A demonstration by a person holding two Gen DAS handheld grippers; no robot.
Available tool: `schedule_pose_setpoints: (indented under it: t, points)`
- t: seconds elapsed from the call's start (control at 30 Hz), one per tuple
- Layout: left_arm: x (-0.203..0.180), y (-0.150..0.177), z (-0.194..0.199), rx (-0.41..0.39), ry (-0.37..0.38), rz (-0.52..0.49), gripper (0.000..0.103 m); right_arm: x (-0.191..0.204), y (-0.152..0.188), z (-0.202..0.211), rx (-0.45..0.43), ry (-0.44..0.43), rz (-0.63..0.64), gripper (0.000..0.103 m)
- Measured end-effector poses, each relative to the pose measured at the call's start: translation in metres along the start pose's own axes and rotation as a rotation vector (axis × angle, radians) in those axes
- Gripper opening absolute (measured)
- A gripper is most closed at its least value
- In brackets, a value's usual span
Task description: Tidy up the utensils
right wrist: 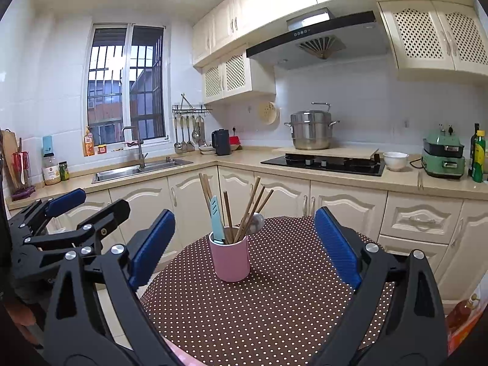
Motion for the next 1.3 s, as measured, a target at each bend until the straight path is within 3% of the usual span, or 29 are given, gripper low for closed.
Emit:
schedule_pose_setpoints:
  t: [0.5,1.3]
  points:
    - [0.004,-0.016,0.024,-0.101,0.0,0.02,0.089,0.011,-0.004,0.015,-0.029,0.0,0.025,0.092]
    - [0.006,-0.01,0.02,-0.108,-0.011,-0.003,0.089,0.008,0.006,0.007,0.007,-0.012,0.008,0.092]
Point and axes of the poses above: each gripper's, at about its wrist camera, not at the fingertips, and z roughly against the way its jaws point, x to its left, y to its underside, the point moved 10 cm from there along -z, roughly the way its jaws point, and after that the axes turned 4 degrees about z, right-handed, at the moved point
